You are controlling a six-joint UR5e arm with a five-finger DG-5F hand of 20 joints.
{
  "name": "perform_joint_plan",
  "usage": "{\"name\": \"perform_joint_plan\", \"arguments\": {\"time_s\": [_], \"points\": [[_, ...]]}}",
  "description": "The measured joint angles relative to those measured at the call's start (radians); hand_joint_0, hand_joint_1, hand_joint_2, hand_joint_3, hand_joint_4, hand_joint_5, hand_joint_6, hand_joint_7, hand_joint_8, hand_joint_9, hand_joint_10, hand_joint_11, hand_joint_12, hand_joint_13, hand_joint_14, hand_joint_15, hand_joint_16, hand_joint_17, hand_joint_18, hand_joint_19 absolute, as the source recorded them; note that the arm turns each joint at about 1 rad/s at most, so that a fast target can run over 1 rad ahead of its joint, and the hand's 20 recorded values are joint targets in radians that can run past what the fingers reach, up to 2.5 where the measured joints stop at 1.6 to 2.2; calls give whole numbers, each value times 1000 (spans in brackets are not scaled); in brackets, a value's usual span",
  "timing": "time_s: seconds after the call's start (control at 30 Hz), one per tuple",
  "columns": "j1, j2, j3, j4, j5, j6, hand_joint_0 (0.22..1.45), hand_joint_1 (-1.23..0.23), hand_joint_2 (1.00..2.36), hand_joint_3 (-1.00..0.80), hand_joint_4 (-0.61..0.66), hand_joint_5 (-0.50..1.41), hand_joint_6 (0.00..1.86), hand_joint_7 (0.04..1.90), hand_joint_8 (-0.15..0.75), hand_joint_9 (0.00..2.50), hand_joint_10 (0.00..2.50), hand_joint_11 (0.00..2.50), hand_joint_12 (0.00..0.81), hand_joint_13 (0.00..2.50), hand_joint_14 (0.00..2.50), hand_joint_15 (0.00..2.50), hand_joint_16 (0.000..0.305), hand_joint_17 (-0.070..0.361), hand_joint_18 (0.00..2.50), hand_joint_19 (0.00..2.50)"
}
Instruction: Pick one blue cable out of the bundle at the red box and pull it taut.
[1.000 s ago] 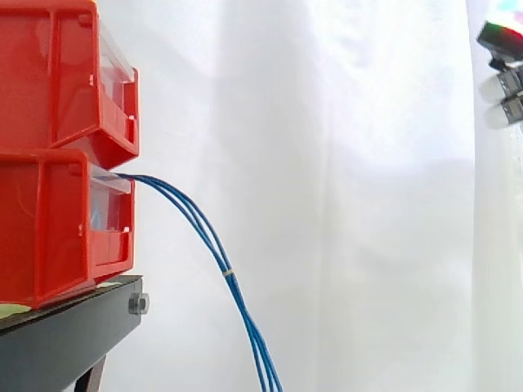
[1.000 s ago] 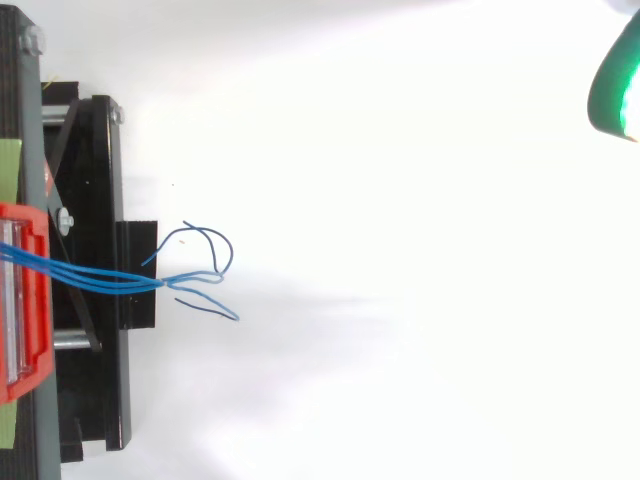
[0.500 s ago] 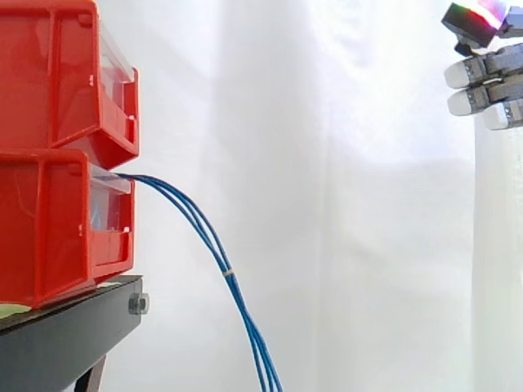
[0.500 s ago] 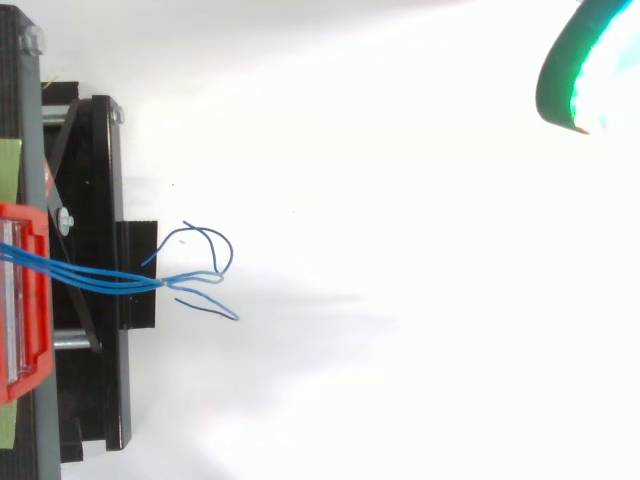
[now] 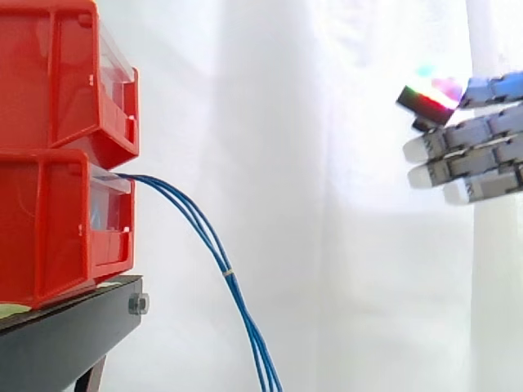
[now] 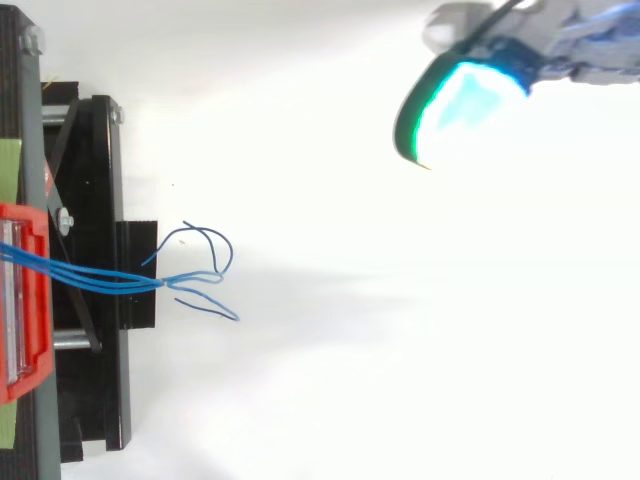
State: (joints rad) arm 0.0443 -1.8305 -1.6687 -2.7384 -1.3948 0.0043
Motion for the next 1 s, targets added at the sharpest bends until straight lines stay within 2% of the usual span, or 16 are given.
{"name": "perform_joint_plan", "arguments": {"time_s": [0.1,0.33,0.47,0.6,0.77,0.83,0.87,1.0], "points": [[1,-25,0,26,4,11,524,-634,1000,-500,297,-217,502,719,260,88,0,0,340,0,0,51,58,130,0,102],[10,-36,0,42,47,-57,560,-793,1000,-500,318,-201,502,785,251,123,0,0,338,0,0,38,56,126,0,77],[15,-52,0,52,73,-79,590,-824,1000,-500,336,-190,502,812,252,151,1,0,338,0,0,36,55,124,0,81],[17,-90,0,74,81,-76,611,-874,1000,-500,348,-183,502,801,264,216,0,0,346,39,0,11,55,124,35,36],[18,-126,0,128,85,-76,624,-929,1000,-500,348,-183,502,811,266,221,0,0,346,48,0,8,55,125,57,31],[19,-137,0,149,87,-77,624,-907,1000,-500,335,-188,502,825,255,181,0,0,339,12,0,37,54,122,7,67],[19,-143,0,162,90,-77,623,-936,1000,-500,346,-183,502,817,266,220,1,0,347,51,0,8,55,124,65,28],[23,-150,1,193,114,-89,594,-927,1000,-500,331,-190,502,830,257,178,0,13,343,15,2,41,54,122,15,83]]}}
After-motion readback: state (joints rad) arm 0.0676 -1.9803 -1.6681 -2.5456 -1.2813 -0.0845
